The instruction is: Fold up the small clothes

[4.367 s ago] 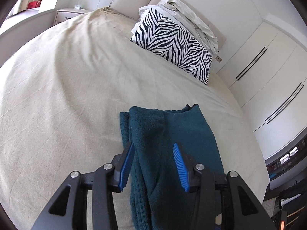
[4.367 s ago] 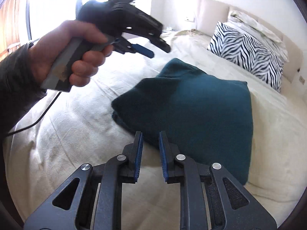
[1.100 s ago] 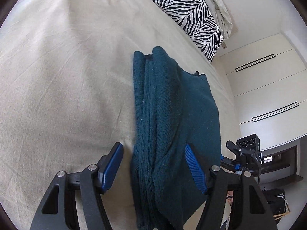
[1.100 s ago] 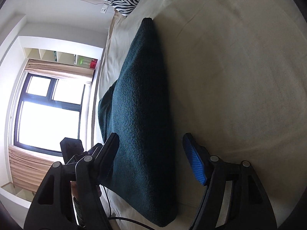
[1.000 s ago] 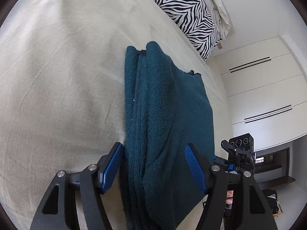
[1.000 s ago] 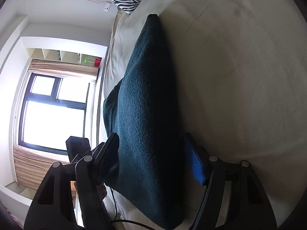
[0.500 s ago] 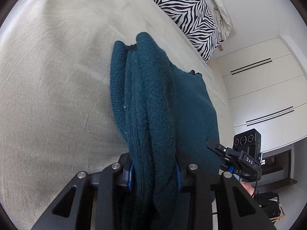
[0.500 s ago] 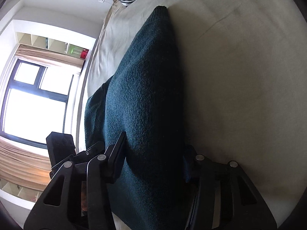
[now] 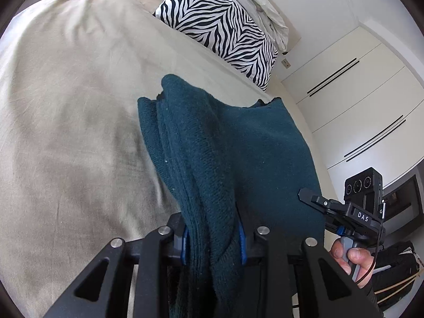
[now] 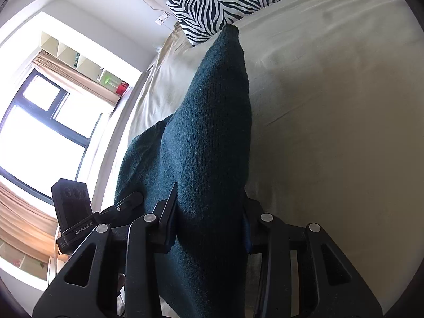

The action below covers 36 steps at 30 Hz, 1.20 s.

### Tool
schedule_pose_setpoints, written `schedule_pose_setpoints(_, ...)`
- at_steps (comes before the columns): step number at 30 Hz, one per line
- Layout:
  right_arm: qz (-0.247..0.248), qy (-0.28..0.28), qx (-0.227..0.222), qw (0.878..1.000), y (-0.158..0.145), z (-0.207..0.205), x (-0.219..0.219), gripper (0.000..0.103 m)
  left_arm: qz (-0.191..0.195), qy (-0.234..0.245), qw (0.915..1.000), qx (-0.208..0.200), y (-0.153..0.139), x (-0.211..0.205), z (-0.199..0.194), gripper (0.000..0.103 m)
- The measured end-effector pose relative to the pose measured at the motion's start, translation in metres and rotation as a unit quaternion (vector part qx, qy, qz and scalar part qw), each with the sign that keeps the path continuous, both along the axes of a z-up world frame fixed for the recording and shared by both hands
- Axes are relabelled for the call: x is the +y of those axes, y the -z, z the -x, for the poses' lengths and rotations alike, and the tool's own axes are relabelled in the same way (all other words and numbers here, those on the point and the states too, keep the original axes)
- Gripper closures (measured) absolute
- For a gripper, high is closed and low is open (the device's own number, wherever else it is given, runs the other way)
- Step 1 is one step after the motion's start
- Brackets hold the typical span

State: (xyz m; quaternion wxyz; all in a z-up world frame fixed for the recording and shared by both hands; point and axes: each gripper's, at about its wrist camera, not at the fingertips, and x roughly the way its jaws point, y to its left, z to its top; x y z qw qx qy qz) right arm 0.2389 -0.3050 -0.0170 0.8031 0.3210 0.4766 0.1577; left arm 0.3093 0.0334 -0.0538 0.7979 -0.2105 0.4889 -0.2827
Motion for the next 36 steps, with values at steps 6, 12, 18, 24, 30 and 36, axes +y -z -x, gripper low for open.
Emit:
schedule_pose_setpoints(6,-0.072,0.032,0.032,0.996,0.053,0.007,-0.032,0.059,-0.013,-0.004,0.9999,0.005,0.026,-0.002,-0.001,0.062)
schedule_pose_setpoints(12,-0.037,0.075,0.014,0.996,0.033,0.033,-0.038,0.056,-0.023,-0.025,0.9994,-0.010,0.017,0.005,0.008,0.058)
schedule_pose_setpoints(18,0.015,0.126,-0.014,0.992,0.019,0.094,-0.071,0.055,-0.118,-0.067,0.9827,-0.126,-0.023,0.007,0.035,0.036)
schedule_pose_setpoints(24,0.079,0.155,-0.070,0.982,-0.027,0.171,-0.073,0.055,-0.189,-0.123,0.9364,-0.269,-0.071,0.017,0.104,0.008)
schedule_pose_setpoints(30,0.106,0.175,-0.145,0.968,-0.076,0.240,-0.063,0.049,-0.159,-0.197,0.9283,-0.272,-0.080,0.053,0.188,0.000)
schedule_pose_setpoints(36,0.162,0.173,-0.208,0.949,-0.118,0.291,-0.036,0.048,-0.225,-0.256,0.9069,-0.248,-0.073,0.059,0.269,0.000)
